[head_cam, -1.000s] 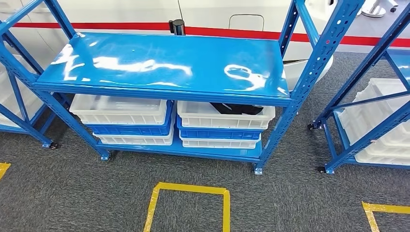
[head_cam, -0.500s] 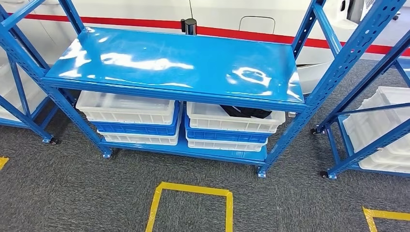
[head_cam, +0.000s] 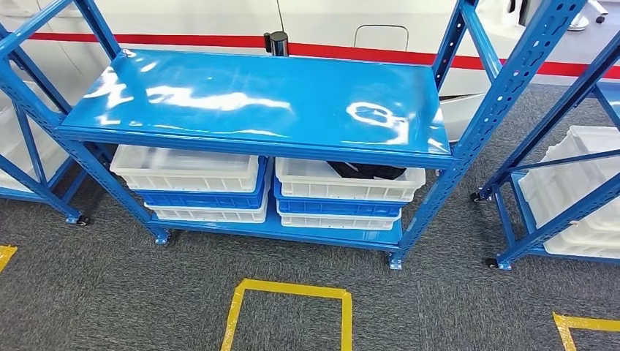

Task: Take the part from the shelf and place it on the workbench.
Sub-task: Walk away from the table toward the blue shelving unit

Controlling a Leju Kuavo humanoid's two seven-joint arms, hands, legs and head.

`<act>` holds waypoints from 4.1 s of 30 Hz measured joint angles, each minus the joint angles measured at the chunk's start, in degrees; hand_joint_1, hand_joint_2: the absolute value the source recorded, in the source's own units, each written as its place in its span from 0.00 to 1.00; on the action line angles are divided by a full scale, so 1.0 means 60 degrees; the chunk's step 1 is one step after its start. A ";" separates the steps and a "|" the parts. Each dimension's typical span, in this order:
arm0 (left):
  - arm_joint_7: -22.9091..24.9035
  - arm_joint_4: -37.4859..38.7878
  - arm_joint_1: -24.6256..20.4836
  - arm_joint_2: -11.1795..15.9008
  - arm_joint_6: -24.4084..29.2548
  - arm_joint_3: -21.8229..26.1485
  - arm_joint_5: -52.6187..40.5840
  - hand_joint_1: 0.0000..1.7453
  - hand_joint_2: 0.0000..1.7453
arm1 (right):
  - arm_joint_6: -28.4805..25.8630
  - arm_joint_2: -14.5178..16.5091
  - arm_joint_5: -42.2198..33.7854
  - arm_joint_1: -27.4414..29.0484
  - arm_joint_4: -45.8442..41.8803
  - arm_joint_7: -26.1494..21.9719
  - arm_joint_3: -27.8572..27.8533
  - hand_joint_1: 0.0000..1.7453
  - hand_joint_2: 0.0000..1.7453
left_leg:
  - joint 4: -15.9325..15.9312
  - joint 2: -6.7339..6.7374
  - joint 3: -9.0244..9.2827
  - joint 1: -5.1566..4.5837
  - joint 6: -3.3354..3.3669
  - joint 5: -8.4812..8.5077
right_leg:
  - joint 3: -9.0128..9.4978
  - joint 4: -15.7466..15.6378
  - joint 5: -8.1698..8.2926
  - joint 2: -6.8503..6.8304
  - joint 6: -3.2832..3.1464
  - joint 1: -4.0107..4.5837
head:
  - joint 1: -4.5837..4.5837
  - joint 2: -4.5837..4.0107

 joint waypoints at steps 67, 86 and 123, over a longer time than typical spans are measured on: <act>0.0278 0.0008 -0.0015 -0.0002 0.0026 0.0000 -0.0015 0.00 0.00 | -0.0037 0.0028 0.0143 0.0000 0.0000 0.0048 -0.0011 0.00 0.00 | -0.1428 -0.0064 0.0693 -0.0067 0.0299 0.0431 | -0.0008 0.0072 -0.0210 0.0075 0.0223 0.0147 | -0.0074 0.0000; 0.0320 0.0005 -0.0013 -0.0006 0.0001 0.0000 -0.0017 0.00 0.00 | -0.0097 0.0032 0.0149 0.0019 0.0000 0.0089 -0.0015 0.00 0.00 | -0.0472 -0.0076 0.0614 -0.0129 0.0180 -0.0431 | -0.0337 0.0084 0.0196 0.0046 -0.0116 0.0139 | -0.0093 0.0000; 0.0262 0.0008 0.0021 0.0004 -0.0028 0.0000 -0.0017 0.00 0.00 | -0.0102 0.0043 0.0176 0.0056 0.0001 0.0087 -0.0015 0.00 0.00 | -0.0298 -0.0010 0.0114 -0.0082 0.0217 0.0174 | -0.0044 0.0180 -0.0109 0.0085 -0.0249 0.0277 | -0.0113 0.0000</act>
